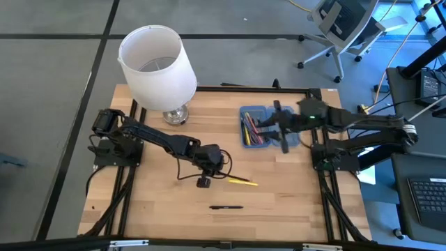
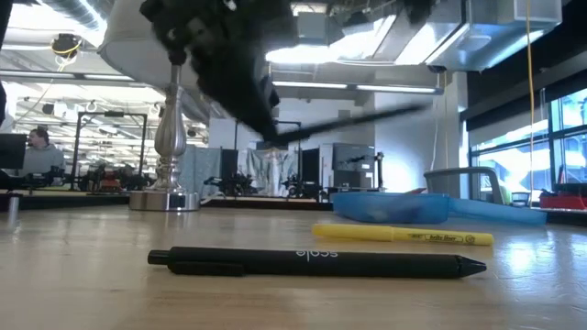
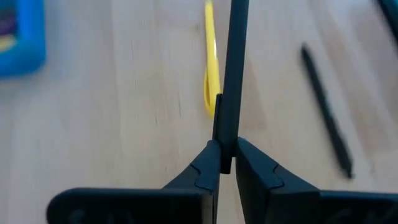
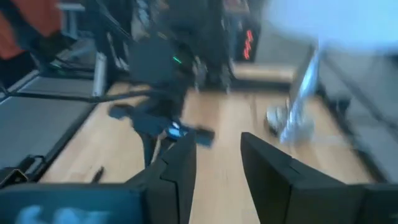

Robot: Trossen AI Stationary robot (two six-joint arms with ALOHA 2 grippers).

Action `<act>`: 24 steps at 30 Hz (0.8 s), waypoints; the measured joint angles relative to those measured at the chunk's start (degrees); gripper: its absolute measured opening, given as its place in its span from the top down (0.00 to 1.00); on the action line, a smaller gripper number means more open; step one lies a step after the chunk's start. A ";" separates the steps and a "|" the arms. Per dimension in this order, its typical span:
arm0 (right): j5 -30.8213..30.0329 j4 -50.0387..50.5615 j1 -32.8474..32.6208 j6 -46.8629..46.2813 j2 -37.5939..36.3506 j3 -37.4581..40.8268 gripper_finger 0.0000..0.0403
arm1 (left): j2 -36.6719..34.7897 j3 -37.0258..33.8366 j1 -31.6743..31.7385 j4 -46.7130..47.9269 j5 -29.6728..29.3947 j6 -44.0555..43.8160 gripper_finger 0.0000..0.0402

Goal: Pick & place school supplies into a supply box
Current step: Put the top black pen into the blue supply box

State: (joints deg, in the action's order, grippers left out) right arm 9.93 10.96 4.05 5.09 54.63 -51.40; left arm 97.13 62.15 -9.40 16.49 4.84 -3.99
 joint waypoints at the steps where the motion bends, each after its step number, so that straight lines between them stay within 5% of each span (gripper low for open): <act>1: 0.02 -0.58 -1.06 1.05 -1.38 0.00 0.68 | -0.52 0.00 0.13 -1.06 0.06 -0.35 0.93; 12: -0.50 3.66 -6.07 1.46 -10.85 -0.04 0.68 | -2.50 0.07 2.53 -6.67 -3.65 3.43 0.93; 18: -8.59 17.22 -6.03 -3.18 -11.48 -0.04 0.68 | -2.50 0.07 5.23 -15.84 -1.25 1.85 0.93; 24: -9.42 27.77 -6.18 -7.92 -10.48 -0.02 0.68 | -2.50 0.11 6.01 -28.95 0.26 1.59 0.93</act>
State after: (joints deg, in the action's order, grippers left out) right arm 0.51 38.74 -2.13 -2.83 44.15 -51.42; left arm 94.63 62.26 -3.38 -12.46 5.10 -2.40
